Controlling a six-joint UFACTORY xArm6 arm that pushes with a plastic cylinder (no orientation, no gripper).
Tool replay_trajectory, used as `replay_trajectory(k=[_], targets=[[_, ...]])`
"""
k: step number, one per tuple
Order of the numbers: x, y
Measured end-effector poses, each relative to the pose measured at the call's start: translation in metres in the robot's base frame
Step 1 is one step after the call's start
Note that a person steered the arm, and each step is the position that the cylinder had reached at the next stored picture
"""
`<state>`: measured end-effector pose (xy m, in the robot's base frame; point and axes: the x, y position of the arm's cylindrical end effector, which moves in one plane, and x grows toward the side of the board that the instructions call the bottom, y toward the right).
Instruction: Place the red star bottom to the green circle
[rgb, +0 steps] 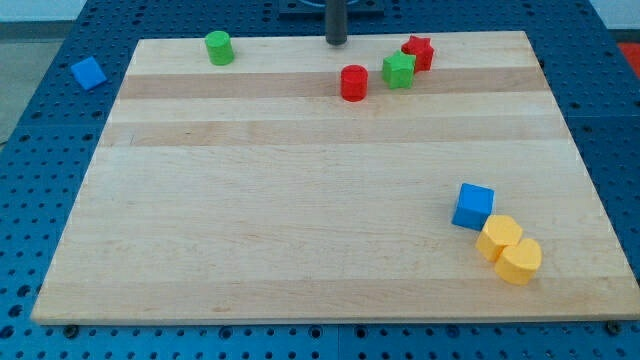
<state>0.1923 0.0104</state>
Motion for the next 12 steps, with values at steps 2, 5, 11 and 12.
replay_trajectory(k=[2, 5, 11, 12], targets=[[0.005, 0.122], [0.064, 0.112], [0.036, -0.019], [0.032, -0.01]])
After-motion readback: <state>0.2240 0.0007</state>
